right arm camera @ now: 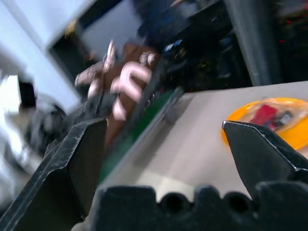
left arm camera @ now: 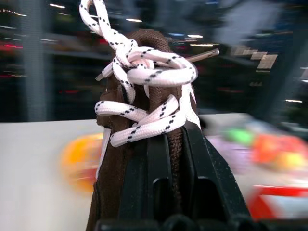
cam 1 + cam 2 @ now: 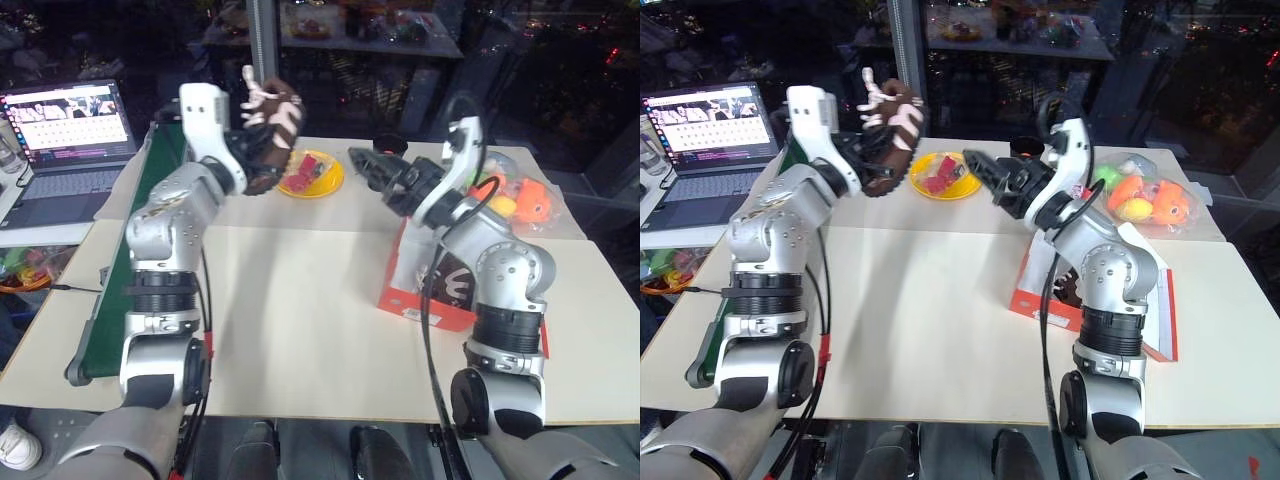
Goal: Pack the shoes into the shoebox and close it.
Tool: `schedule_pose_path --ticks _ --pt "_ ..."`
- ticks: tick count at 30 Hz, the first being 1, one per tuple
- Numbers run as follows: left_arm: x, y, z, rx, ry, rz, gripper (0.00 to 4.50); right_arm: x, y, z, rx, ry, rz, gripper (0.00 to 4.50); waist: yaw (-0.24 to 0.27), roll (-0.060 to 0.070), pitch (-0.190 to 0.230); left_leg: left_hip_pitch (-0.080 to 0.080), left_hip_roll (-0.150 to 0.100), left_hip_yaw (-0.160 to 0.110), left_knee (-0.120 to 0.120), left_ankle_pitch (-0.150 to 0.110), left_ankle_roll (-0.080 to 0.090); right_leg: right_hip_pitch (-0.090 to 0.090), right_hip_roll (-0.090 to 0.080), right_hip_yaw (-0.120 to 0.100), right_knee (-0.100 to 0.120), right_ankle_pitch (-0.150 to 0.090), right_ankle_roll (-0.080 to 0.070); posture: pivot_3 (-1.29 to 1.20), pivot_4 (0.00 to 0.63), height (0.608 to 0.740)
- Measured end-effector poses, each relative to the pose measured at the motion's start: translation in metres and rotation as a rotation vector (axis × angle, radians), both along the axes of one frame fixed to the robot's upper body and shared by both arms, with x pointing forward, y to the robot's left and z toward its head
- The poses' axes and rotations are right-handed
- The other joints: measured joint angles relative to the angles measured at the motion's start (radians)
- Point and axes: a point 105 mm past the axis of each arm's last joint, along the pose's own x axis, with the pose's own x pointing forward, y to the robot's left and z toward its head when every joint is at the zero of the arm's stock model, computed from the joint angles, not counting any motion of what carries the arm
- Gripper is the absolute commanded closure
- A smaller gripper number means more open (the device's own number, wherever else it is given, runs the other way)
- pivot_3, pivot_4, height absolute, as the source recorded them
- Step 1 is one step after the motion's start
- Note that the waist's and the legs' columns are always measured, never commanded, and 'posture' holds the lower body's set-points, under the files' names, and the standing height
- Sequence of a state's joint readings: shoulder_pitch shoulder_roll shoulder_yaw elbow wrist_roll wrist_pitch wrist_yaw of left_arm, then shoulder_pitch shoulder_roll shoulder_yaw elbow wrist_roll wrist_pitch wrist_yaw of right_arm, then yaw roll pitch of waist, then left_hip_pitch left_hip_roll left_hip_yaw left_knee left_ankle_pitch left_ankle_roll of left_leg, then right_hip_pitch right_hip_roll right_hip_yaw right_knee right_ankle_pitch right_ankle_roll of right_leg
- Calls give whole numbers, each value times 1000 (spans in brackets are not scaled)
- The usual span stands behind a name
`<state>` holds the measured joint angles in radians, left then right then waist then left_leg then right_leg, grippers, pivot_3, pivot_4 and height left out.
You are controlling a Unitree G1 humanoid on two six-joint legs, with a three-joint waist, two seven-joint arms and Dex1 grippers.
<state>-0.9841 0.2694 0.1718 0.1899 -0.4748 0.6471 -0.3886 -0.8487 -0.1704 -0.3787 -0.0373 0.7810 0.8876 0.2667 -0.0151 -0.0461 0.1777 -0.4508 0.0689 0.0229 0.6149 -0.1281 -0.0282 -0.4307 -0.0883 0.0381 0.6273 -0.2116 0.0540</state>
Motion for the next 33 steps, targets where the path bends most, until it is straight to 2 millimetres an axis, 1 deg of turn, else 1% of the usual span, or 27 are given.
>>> schedule_pose_path --ticks 2,4,8,12,18,20,21,26,30,32,33 --pt "-3 -16 2 -10 3 -57 4432 1 -7 2 37 19 -19 0 -5 0 0 0 0 0 0 0 0 0 0 0 0 0 0 0 150 736" --pt "-7 -32 8 -26 -10 -114 4432 3 -13 1 69 44 -37 0 -6 0 0 0 0 0 0 0 0 0 0 0 0 0 0 0 150 736" --pt "-16 -60 16 -27 -34 -212 4432 3 -15 1 112 76 -44 0 -6 0 0 0 0 0 0 0 1 0 0 1 0 0 0 0 150 736" --pt "-21 -81 13 -39 -18 -273 4432 1 -19 3 196 104 -37 0 -4 1 0 0 0 0 0 0 1 0 0 1 0 0 0 0 150 736" --pt "-27 -101 13 -31 -4 -336 4432 0 -24 6 252 125 -40 0 -4 1 1 0 0 -1 0 0 1 0 1 1 0 0 0 0 150 736" --pt "-28 -104 12 -33 1 -344 4500 -1 -24 7 257 124 -37 506 -5 2 1 0 0 -1 0 0 1 0 1 1 0 0 0 0 150 736" --pt "-29 -105 11 -33 7 -348 4500 -1 -25 8 257 124 -42 669 -5 3 1 0 0 -1 0 0 1 0 1 1 0 0 0 0 150 736" --pt "-29 -108 9 -34 25 -351 4500 -1 -25 10 262 117 -51 2415 -4 3 2 0 0 -1 0 0 2 0 1 1 0 0 0 0 150 736" --pt "-28 -106 8 -32 35 -340 4500 -1 -21 12 259 113 -49 3594 -4 3 2 0 0 -1 0 0 2 0 1 1 0 0 0 0 150 736" --pt "-27 -105 7 -31 40 -336 3627 0 -20 11 258 117 -50 3898 -4 3 2 0 0 -1 0 0 2 0 1 1 0 0 0 0 150 736" --pt "-27 -104 9 -37 37 -335 3374 1 -21 10 261 125 -58 3936 -3 3 2 0 0 -1 0 0 2 0 1 1 0 0 0 0 150 736"
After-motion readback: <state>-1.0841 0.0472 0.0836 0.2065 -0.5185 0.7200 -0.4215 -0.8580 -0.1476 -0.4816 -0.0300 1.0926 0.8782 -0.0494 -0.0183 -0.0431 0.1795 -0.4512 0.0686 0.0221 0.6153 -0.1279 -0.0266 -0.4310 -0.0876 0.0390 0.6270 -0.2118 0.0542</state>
